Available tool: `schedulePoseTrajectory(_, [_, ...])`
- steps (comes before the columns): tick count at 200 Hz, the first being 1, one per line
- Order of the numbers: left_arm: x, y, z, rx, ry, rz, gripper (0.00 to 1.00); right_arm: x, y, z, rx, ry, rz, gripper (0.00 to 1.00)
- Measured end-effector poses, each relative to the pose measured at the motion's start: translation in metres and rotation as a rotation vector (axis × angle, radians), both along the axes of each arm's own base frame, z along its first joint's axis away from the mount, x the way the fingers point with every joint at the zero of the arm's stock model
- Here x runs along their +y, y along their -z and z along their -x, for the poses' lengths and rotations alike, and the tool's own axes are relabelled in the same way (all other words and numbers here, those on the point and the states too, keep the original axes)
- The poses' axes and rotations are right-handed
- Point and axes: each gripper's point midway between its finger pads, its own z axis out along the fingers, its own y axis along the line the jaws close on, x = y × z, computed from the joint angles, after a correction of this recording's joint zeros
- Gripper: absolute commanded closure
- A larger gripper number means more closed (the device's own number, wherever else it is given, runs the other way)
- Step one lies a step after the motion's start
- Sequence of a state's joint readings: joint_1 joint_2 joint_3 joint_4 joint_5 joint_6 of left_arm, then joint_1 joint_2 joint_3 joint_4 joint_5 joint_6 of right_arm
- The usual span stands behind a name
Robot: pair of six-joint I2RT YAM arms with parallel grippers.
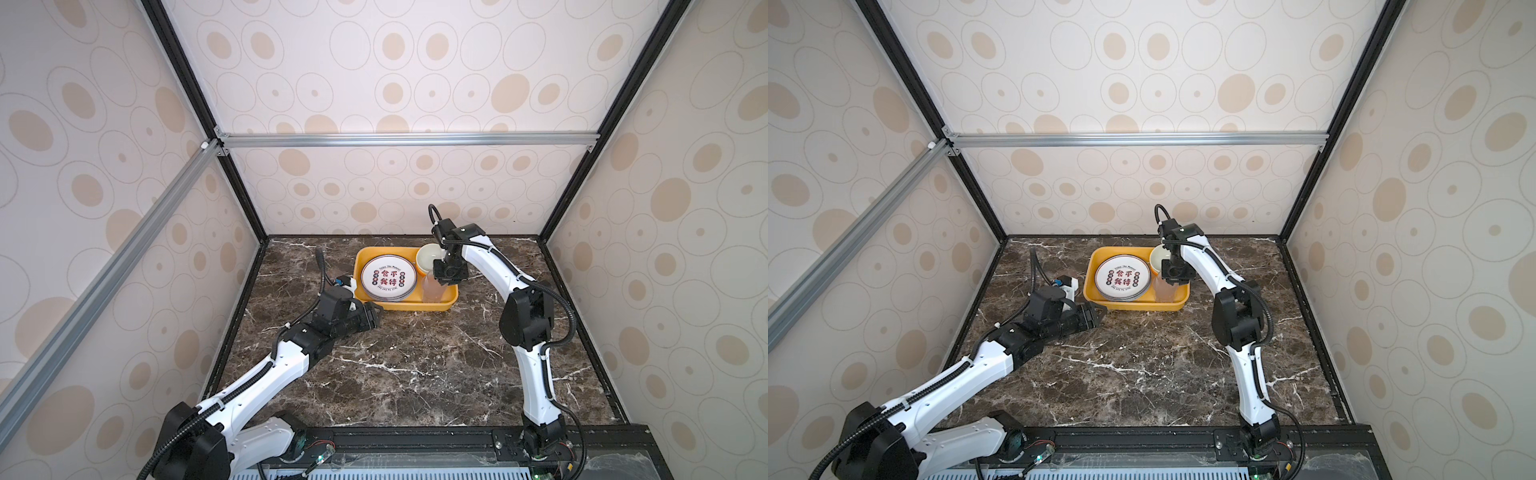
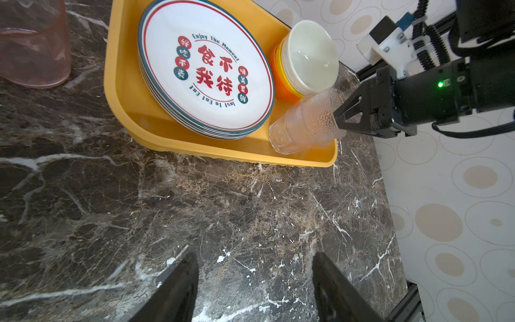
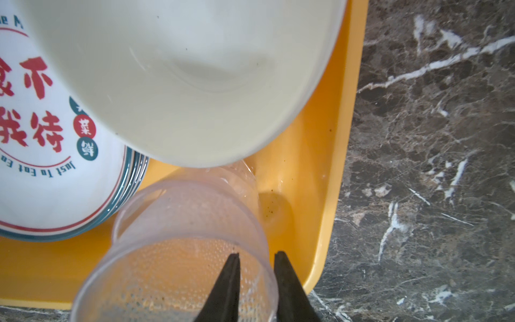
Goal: Place the mixed dishes into the plastic bin
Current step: 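Withdraw the right gripper from the bin while the left gripper moves toward the pink cup, then lower the left gripper onto the pink plastic cup and grasp its rim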
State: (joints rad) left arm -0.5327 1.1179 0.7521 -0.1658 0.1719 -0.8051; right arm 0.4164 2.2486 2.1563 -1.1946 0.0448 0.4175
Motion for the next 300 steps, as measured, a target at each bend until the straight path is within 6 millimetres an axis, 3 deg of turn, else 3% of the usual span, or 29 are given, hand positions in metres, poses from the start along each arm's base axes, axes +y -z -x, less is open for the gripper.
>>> schedulePoseTrajectory(53, [0.009,0.000,-0.003,0.002,-0.030,-0.011,0.35,-0.003,-0.011,0.001,-0.020,0.003,0.006,0.74])
schedulePoseTrajectory(99, [0.030,-0.002,-0.014,0.023,-0.100,-0.035,0.36,-0.007,-0.057,0.010,-0.114,0.004,-0.030,0.72])
schedulePoseTrajectory(127, [0.048,-0.006,-0.026,0.025,-0.158,-0.054,0.38,-0.011,-0.084,0.026,-0.179,-0.002,-0.078,0.69])
schedulePoseTrajectory(151, [0.063,-0.006,-0.038,0.035,-0.200,-0.078,0.41,-0.007,-0.096,0.042,-0.209,-0.020,-0.149,0.69])
schedulePoseTrajectory(181, [0.078,0.001,-0.053,0.066,-0.237,-0.124,0.43,0.007,-0.095,0.062,-0.227,-0.083,-0.243,0.66])
schedulePoseTrajectory(211, [0.092,0.008,-0.067,0.094,-0.268,-0.173,0.44,0.038,-0.090,0.091,-0.240,-0.212,-0.350,0.58])
schedulePoseTrajectory(254, [0.121,0.014,-0.086,0.121,-0.334,-0.223,0.42,0.085,-0.110,0.136,-0.314,-0.412,-0.553,0.49])
schedulePoseTrajectory(300, [0.145,0.033,-0.107,0.173,-0.383,-0.269,0.45,0.104,-0.119,0.165,-0.360,-0.504,-0.689,0.49])
